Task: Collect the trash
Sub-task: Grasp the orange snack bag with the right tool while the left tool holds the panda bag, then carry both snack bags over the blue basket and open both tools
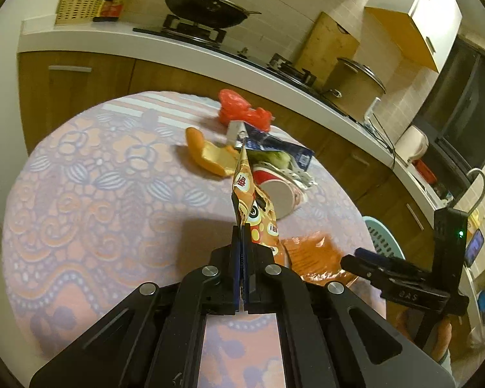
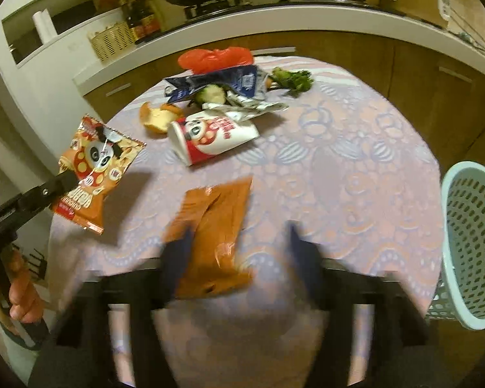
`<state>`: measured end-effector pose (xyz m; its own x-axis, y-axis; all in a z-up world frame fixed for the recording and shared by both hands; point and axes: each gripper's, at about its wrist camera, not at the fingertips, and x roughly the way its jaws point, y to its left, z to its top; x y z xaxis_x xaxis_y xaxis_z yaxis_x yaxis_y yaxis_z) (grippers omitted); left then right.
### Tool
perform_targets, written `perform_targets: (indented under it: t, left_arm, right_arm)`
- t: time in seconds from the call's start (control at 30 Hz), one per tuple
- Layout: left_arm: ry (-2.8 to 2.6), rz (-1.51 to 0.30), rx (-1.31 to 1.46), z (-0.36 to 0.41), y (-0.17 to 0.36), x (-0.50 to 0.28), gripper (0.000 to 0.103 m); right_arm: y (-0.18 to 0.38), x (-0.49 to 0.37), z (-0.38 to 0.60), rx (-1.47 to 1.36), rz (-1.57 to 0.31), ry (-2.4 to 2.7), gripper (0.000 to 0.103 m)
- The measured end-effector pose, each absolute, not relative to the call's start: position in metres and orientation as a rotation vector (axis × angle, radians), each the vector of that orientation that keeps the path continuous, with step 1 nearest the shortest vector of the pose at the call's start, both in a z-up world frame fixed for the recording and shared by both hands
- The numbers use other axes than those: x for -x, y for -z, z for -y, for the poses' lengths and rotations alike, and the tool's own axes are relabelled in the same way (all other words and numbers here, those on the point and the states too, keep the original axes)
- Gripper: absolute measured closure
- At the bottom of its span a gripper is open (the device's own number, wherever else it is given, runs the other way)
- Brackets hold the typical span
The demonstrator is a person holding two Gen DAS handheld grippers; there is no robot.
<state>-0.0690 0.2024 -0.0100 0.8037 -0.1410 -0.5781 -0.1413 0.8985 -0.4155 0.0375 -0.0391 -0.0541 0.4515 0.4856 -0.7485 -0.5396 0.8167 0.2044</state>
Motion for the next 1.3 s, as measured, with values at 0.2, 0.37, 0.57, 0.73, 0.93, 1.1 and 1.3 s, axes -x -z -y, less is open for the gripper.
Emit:
perform_targets:
  t: [0.2,0.37,0.57,0.73,0.93,1.1,1.3]
  left_arm:
    - [-0.004,-0.629,0.458,-0.202,0.003,0.067,0.103]
    - [-0.017,-0.631,0.46,-0.205,0.002,0.068,0.103]
    - [-0.009,-0.634,0.466,-0.202,0.0,0.063,0.103]
    - [0.021,-0.608,0.422,-0.187,-0.019,0.054,0.103]
    - [0.114,-0.587,0.368,-0.145,-0.042,0.029,0.103]
    - [0.227,-0.605,0.317,-0.092,-0.057,-0.004,0.103]
    - [0.355,-0.64,0.255,-0.015,-0.062,-0.052,0.103]
  right_arm:
    - [0.059,-0.04,0.011,0.105,-0.948,-0.668,0.015]
    - [0.082,-0.021,-0.02,0.244,-0.961,-0.641,0.015]
    - [0.075,-0.003,-0.031,0.323,-0.898,-0.621,0.045]
    - [0.05,-0.001,-0.001,0.26,-0.824,-0.595,0.054]
    - [0.012,-0.012,0.057,0.175,-0.733,-0.5,0.054]
    - [-0.01,-0.034,0.111,0.108,-0.682,-0.385,0.054]
    - [-0.014,-0.063,0.191,0.016,-0.676,-0.223,0.054]
